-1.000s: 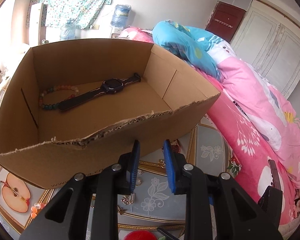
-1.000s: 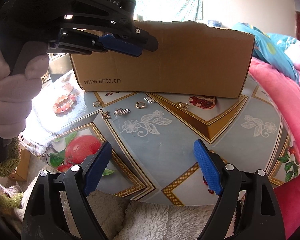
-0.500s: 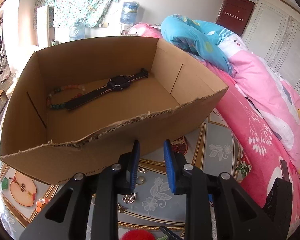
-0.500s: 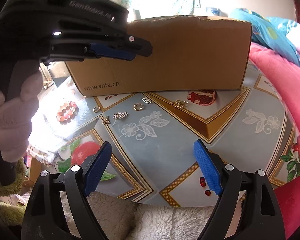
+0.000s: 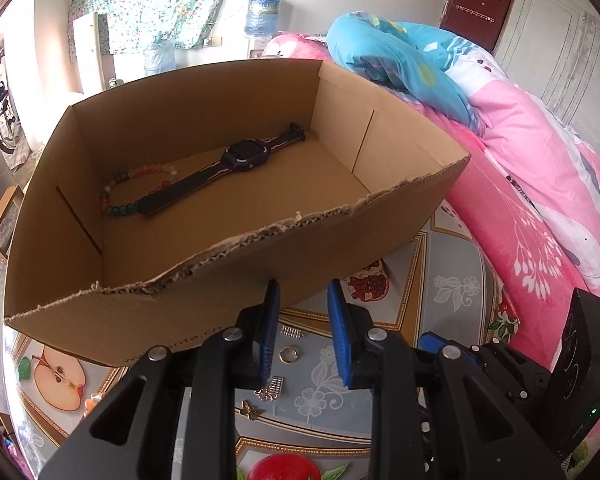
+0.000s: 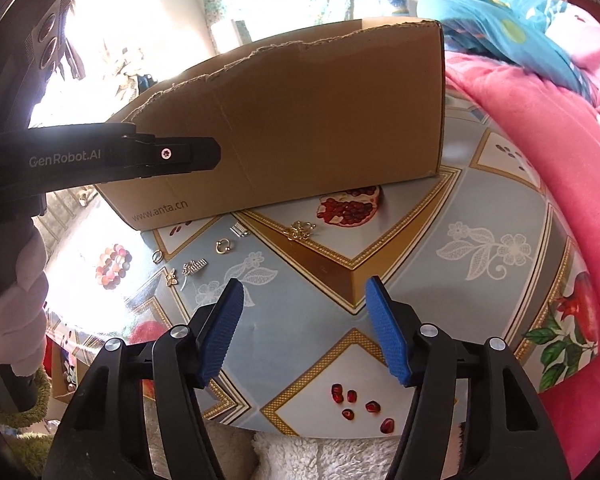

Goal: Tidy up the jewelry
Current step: 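Lower the left gripper onto a small gold ring and close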

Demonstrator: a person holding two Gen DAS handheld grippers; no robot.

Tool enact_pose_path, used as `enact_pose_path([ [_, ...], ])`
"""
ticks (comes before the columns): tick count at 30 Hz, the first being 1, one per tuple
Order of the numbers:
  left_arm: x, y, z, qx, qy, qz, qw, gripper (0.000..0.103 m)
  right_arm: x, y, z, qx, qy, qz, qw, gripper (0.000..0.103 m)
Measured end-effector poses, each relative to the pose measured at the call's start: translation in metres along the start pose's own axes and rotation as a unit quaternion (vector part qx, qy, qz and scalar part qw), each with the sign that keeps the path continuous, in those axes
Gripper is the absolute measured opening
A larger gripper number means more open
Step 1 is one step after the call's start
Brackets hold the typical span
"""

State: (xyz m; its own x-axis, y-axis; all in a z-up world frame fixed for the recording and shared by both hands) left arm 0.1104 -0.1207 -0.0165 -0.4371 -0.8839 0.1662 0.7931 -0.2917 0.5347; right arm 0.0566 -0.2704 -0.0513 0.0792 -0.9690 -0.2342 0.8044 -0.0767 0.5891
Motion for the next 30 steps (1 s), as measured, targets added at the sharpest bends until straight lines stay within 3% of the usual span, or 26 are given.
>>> enact_pose_path([
  [7,-0.014,-0.016,0.023,0.030,0.017,-0.014,0.9993,0.024,-0.010,-0.009,0.008,0.026,-0.009,-0.009,1.000,0.050],
  [12,-0.035,-0.049,0.054,0.049,0.035,-0.028,0.9978,0.027,-0.020,-0.022,0.011,0.036,-0.019,0.005,0.999,0.050],
  [16,-0.043,-0.079,0.062,0.050,0.024,-0.021,0.9982,0.028,-0.023,-0.029,0.010,0.021,-0.028,0.002,0.999,0.046],
  [23,-0.036,-0.090,0.051,0.068,0.034,-0.048,0.9959,0.028,-0.029,-0.038,0.018,0.005,-0.028,-0.006,1.000,0.044],
  [30,-0.042,-0.080,0.012,0.038,0.069,-0.085,0.9933,0.022,-0.029,-0.036,0.011,0.008,-0.025,0.009,1.000,0.044],
])
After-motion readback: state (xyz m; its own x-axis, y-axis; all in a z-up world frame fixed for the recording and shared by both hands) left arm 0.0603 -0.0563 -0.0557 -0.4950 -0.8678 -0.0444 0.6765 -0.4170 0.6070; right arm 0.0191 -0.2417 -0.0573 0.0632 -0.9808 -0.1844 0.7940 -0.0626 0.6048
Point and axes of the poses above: each gripper's, at about its wrist camera, not at the fingertips, and z roughly against the way its jaws point, x to its right, y to its top, the point moved 7 cm from there along -z, roughly the way its jaws point, and after that the axes turned 6 degrees about -x, right-handed, at the moved point
